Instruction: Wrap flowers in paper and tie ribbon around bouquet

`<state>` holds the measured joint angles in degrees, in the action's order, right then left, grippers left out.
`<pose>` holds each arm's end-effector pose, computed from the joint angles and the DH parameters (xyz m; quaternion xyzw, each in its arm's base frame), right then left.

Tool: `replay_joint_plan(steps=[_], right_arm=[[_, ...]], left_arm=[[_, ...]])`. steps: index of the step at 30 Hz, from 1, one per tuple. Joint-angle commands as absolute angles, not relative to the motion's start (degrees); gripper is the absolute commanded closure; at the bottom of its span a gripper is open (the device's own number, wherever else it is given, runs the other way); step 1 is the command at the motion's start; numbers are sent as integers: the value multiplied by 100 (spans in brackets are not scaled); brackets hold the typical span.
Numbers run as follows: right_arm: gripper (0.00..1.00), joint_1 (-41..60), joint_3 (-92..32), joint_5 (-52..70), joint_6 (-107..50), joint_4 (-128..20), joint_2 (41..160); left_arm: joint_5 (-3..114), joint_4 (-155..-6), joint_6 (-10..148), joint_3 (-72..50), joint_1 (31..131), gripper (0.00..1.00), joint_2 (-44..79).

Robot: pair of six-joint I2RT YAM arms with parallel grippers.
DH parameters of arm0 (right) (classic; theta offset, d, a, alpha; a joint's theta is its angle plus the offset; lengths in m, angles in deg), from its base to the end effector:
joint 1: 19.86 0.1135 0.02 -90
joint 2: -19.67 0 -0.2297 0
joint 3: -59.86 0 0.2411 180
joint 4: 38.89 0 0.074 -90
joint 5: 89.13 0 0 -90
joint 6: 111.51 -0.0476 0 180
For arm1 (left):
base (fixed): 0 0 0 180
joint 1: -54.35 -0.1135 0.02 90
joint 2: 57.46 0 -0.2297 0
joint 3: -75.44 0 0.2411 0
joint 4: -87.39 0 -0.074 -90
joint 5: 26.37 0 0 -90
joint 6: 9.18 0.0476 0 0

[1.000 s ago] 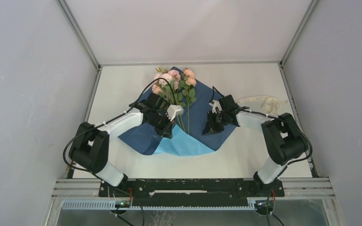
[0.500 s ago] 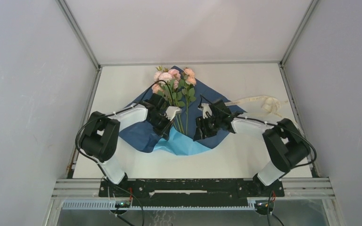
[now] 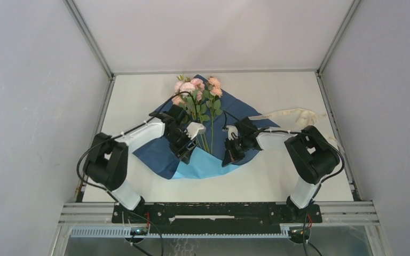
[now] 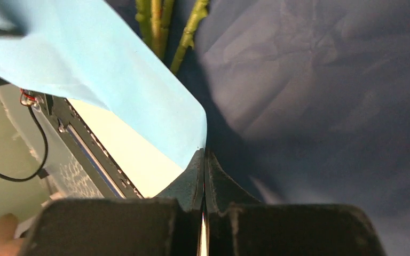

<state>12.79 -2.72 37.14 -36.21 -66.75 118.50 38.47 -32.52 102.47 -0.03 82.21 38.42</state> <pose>0.2364 0.1849 0.0968 -0.2134 0.9040 0.3633 0.0732 0.2459 -0.1529 0.1424 0.4237 0.8757 -0.2211 0.0689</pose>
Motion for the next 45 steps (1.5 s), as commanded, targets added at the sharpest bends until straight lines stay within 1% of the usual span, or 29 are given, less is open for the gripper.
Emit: replay_joint_plan(steps=[1,2,3,5,7,9,11,13,15,20,21,25,30,35,38,42,43,45], right_arm=[[100,1256,-283,3925,-4000,-6493,11933],[100,1231,-244,3912,-4088,-6437,11910],[100,1208,-211,3910,-4178,-6388,11886],[100,1160,-177,3853,-4282,-6411,11850],[100,1119,-160,3758,-4341,-6439,11830],[100,1105,-149,3768,-4399,-6424,11828],[100,1087,-149,3743,-4437,-6414,11822],[100,1082,-148,3705,-4451,-6420,11808],[100,1082,-122,3691,-4458,-6413,11774],[100,1082,6,3665,-4487,-6328,11684],[100,1082,13,3652,-4482,-6333,11680],[100,993,70,3612,-4477,-6387,11644],[100,908,71,3553,-4413,-6542,11664],[100,935,75,3550,-4453,-6540,11705],[100,985,75,3560,-4488,-6514,11682],[100,1007,71,3536,-4502,-6584,11588],[100,1006,72,3511,-4491,-6605,11572],[100,997,71,3490,-4499,-6602,11564]], left_arm=[[4564,-1954,11027,-597,8688,31,2641],[4731,-1801,11138,-558,8912,29,2413],[4900,-1636,11227,-523,9158,28,2249],[5067,-1370,11297,-475,9662,28,1991],[4960,-1349,11343,-359,10114,30,1859],[4784,-1570,11439,-217,10445,37,1898],[4978,-2041,11416,-82,10616,46,2116],[5565,-2657,11331,32,10641,51,2500],[6273,-3271,11179,149,10604,58,2756],[6478,-3981,10868,352,10553,76,2981],[6459,-3961,10894,430,10582,77,3039],[6153,-3558,11256,1003,10630,78,2906],[6346,-3167,11687,1700,10630,78,2666],[6346,-2801,11813,1861,10601,76,2350],[6340,-2515,11843,1693,10458,75,2073],[6164,-2201,11519,815,10377,75,2134],[5961,-2242,11399,571,10451,77,2199],[5610,-2535,11328,329,10775,85,2411]])
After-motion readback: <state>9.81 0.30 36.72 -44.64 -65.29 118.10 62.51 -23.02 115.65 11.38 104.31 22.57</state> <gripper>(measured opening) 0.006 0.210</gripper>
